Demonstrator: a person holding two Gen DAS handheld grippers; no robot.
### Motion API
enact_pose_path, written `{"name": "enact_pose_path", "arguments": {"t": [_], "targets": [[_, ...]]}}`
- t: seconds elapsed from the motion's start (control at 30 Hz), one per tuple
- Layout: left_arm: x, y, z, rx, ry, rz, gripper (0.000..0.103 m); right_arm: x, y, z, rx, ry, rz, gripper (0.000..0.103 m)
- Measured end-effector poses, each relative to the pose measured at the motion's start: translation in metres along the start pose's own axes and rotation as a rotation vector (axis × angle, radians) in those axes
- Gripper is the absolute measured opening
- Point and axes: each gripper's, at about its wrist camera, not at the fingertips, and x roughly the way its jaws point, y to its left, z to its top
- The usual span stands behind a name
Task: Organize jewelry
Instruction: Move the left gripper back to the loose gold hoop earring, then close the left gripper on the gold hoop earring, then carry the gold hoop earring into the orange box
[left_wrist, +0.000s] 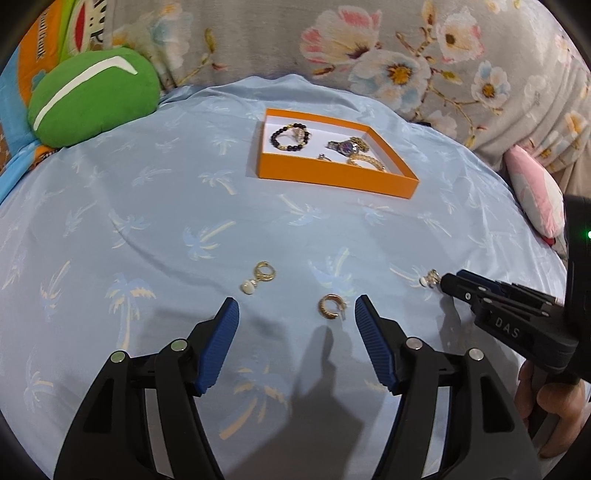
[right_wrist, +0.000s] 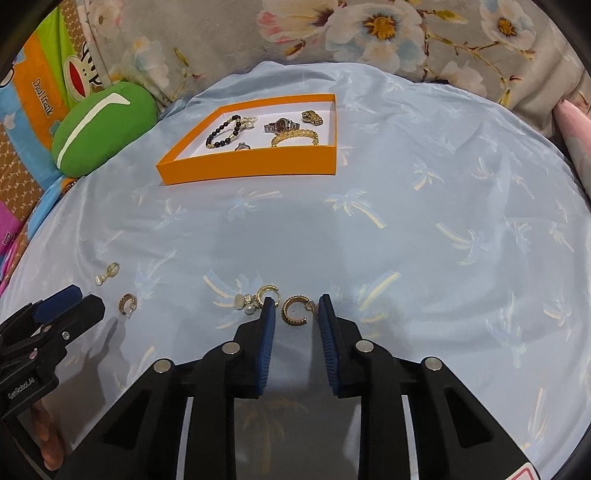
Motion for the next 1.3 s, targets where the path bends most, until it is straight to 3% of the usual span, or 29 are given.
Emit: {"name": "enact_pose_path", "arguments": {"t": [0.5,0.57,0.67,0.8,0.9,1.3], "targets": [[0.011,-0.017,0.003,0.049,0.042,-0.039,0.063,-0.011,-0.007,-0.011,0.040,-0.014,0.007,0.018],[0.015,-0.022,0.002,0.056,0.055,-0.035,0.058,-0.012,-0.009,-0.011,0.046,-0.014,0.009,0.018],[0.022,-0.027,0.003,0.066,0.075,-0.011,0.043,-0.011,-0.010,-0.012,0.054,-0.012,0.014,0.018],[0.025,-0.031,0.005,0.071,0.075,0.012,0.035,-0.011,-0.010,-0.012,0.056,-0.012,0.018,0.018],[0.027,-0.031,0.006,0.065,0.076,0.011,0.017,-0.012,-0.011,-0.012,0.058,-0.013,0.020,0.018],[0.016,-0.027,0.009,0.035,0.048,-0.012,0.017,-0.022,-0.015,-0.014,0.080,-0.041,0.037,0.018]]}}
